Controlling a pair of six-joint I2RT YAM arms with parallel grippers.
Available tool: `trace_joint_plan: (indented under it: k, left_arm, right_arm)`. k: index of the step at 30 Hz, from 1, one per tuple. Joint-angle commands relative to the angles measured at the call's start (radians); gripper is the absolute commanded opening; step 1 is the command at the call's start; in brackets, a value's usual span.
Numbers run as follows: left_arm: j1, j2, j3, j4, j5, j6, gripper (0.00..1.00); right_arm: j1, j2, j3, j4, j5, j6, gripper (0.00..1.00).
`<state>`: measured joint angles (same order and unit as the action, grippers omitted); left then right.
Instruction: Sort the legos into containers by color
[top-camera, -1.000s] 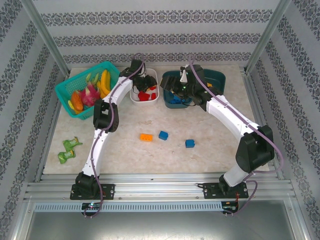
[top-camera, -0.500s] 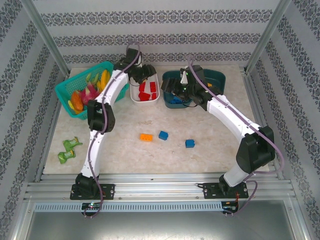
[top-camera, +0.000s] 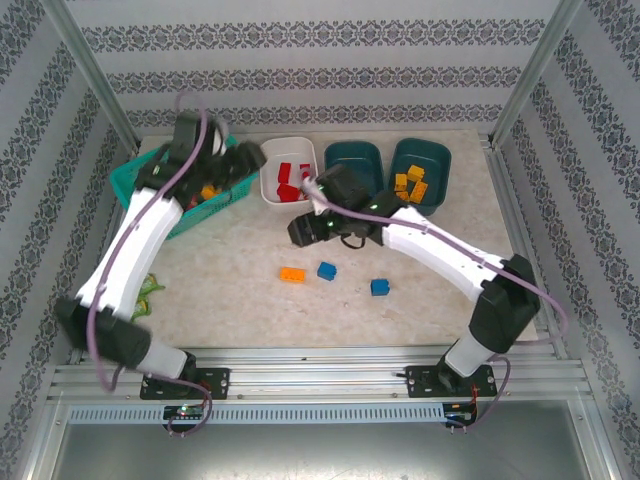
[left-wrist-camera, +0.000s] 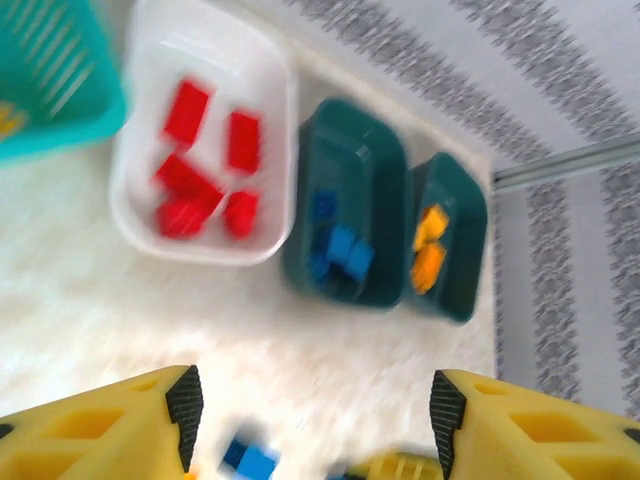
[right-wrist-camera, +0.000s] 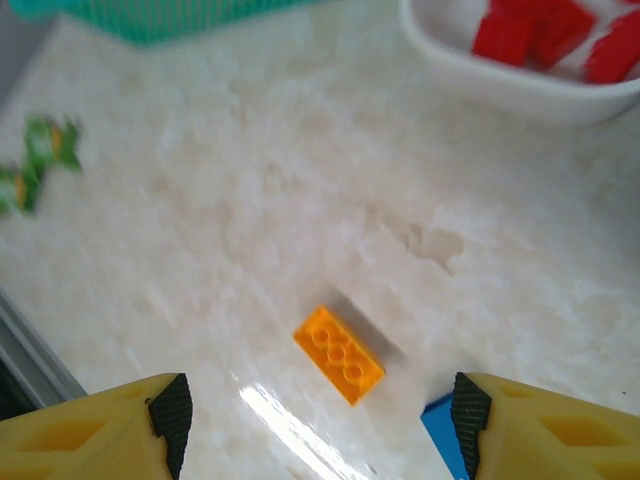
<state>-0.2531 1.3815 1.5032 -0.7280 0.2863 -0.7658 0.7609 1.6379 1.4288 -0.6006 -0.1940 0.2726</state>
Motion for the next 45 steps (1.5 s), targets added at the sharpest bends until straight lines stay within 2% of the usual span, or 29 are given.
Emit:
trace_joint_plan:
  k: [1, 4, 9, 11, 13, 16, 20, 27, 34, 41, 45]
  left_arm:
    - [0.006, -0.232, -0.283, -0.038, -0.039, -0.071, 0.66]
    - [0.005, -0.467, -0.467, -0.108, -0.043, -0.107, 0.67]
    - [0.006, -0.756, -0.600, -0.242, -0.044, -0.120, 0.73]
    - [0.005, -0.825, -0.627, -0.271, -0.020, -0.129, 0.73]
    - [0.005, -0.876, -0.638, -0.308, -0.011, -0.139, 0.74]
    - [0.006, -0.920, -0.633, -0.348, -0.019, -0.145, 0.74]
    - [0.006, -0.927, -0.629, -0.356, -0.014, -0.147, 0.74]
    - [0.005, -0.908, -0.624, -0.339, -0.005, -0.142, 0.73]
    - [0.005, -0.863, -0.631, -0.288, 0.039, -0.112, 0.71]
    - [0.006, -0.734, -0.601, -0.152, 0.124, -0.069, 0.71]
    - [0.002, -0.585, -0.571, 0.025, 0.219, -0.085, 0.71]
  right_arm:
    - [0.059, 0.085, 0.037, -0.116, 0.057, -0.243, 0.72]
    - [0.117, 0.178, 0.084, -0.165, 0.091, -0.336, 0.73]
    - [0.181, 0.334, 0.178, -0.227, 0.190, -0.418, 0.76]
    - [0.181, 0.388, 0.217, -0.241, 0.204, -0.412, 0.78]
    - [0.182, 0.444, 0.258, -0.264, 0.224, -0.409, 0.87]
    - [0.183, 0.514, 0.307, -0.294, 0.253, -0.400, 0.87]
    - [0.181, 0.571, 0.339, -0.299, 0.264, -0.387, 0.84]
    - [0.178, 0.628, 0.366, -0.307, 0.255, -0.359, 0.63]
    - [0.166, 0.584, 0.354, -0.289, 0.254, -0.325, 0.39]
    - [0.090, 0.438, 0.339, -0.284, 0.209, -0.266, 0.31]
    - [-0.010, 0.339, 0.326, -0.293, 0.171, -0.229, 0.31]
